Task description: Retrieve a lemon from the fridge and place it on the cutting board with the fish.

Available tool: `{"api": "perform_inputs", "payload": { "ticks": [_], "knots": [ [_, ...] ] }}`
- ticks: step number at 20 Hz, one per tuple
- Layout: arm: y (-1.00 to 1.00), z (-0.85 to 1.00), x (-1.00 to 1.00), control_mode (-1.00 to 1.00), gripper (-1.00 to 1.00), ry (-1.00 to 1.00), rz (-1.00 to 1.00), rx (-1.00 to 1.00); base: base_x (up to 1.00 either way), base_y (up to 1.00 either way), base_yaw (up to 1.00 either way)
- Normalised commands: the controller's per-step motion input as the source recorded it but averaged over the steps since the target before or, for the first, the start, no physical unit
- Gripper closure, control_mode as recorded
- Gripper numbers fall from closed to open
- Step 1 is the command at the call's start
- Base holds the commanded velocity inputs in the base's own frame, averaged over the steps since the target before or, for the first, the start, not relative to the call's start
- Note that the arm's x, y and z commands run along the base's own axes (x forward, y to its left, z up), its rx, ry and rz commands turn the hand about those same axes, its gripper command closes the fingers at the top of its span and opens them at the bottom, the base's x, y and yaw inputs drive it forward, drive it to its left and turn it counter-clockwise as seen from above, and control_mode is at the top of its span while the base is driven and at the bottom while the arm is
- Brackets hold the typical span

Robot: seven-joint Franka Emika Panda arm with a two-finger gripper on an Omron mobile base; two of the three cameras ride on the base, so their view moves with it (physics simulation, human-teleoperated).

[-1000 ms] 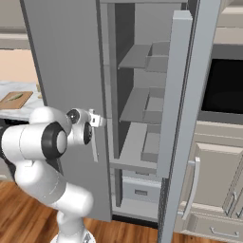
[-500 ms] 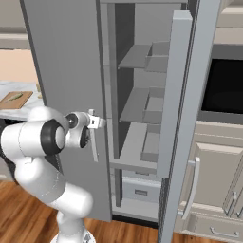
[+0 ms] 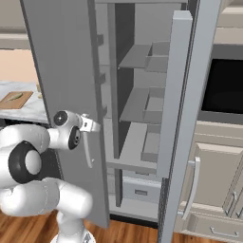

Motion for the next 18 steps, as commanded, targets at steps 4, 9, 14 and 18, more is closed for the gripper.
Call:
{"api": "perform_inputs", "payload": {
  "ticks": [4,9,14,18],
  "knots": [
    [0.76,0.29,-0.75,-1.00,1.00,0.20,-0.24,-0.03,0.00,0.00,0.00],
    [0.89,0.16,-0.73,-1.00,1.00,0.15,-0.33,-0.06,0.00,0.00,0.00],
    [0.79,0.13,-0.65,-1.00,1.00,0.15,-0.30,-0.03,0.00,0.00,0.00],
    [0.60,-0.01,-0.28,-1.00,1.00,0.04,-0.22,-0.08,0.00,0.00,0.00]
  ]
}}
